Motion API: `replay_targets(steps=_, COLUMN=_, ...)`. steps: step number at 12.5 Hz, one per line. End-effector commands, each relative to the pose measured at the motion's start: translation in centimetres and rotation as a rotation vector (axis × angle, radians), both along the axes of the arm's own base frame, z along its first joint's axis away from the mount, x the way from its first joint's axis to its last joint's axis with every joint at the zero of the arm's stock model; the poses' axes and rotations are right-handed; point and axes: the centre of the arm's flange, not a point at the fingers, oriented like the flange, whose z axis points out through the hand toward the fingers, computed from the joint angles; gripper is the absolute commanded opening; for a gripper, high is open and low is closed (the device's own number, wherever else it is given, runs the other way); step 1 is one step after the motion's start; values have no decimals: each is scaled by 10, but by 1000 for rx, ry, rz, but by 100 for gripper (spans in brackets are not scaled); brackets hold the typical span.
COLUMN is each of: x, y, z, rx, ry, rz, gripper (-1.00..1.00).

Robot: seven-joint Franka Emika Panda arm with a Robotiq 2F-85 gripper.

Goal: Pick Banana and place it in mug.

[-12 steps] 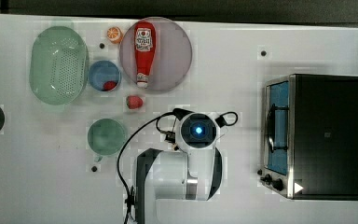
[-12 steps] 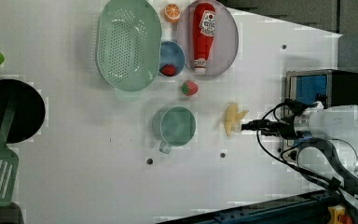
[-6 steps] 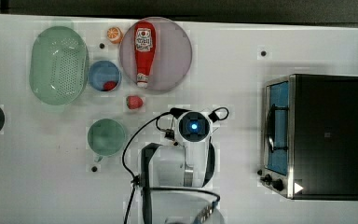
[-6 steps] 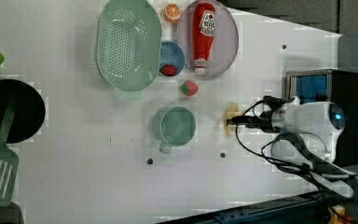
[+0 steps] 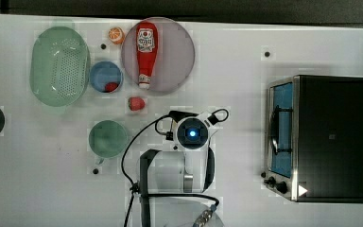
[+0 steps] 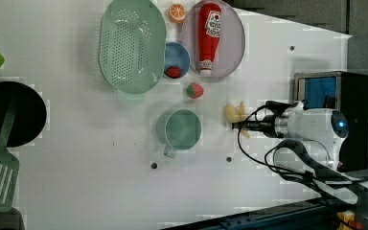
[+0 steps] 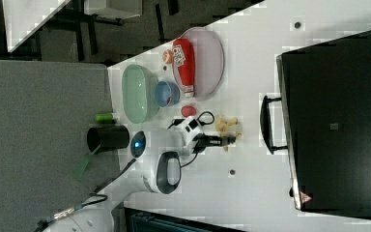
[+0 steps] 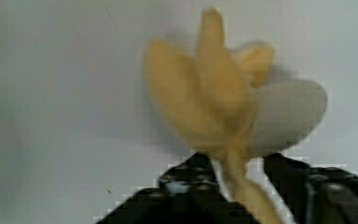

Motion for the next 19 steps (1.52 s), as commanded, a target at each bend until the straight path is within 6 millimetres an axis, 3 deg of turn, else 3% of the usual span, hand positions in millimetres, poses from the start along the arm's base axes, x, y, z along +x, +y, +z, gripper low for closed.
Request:
replay_targets(steps=1, x=8, y=-9, z=12, rx=5, ry=-23, rz=6, gripper=-49)
replay_targets(steps=4, x=20, y=-16, z=57, rx=0, ry=-94, rz=-5, gripper=-49)
replay_targets(steps=12, x=12, y=-20, z=269, rx=8, ry=-65, rz=-23, gripper=-49)
replay_targets(steps=14, x=8, y=-7, z=315, rx=3, ry=-101, rz=3, gripper=-49)
replay_targets(steps=16, x=-1, y=15, z=343, rx=-6, ry=-113, rz=30, gripper=-49)
replay_targets(steps=17, x=-6, y=31, z=353, rx=-13, ry=-118, rz=24, gripper=-49)
replay_targets(steps=19, x=-15, y=67, z=353, rx=-17, ry=-84, rz=-56, gripper=-49)
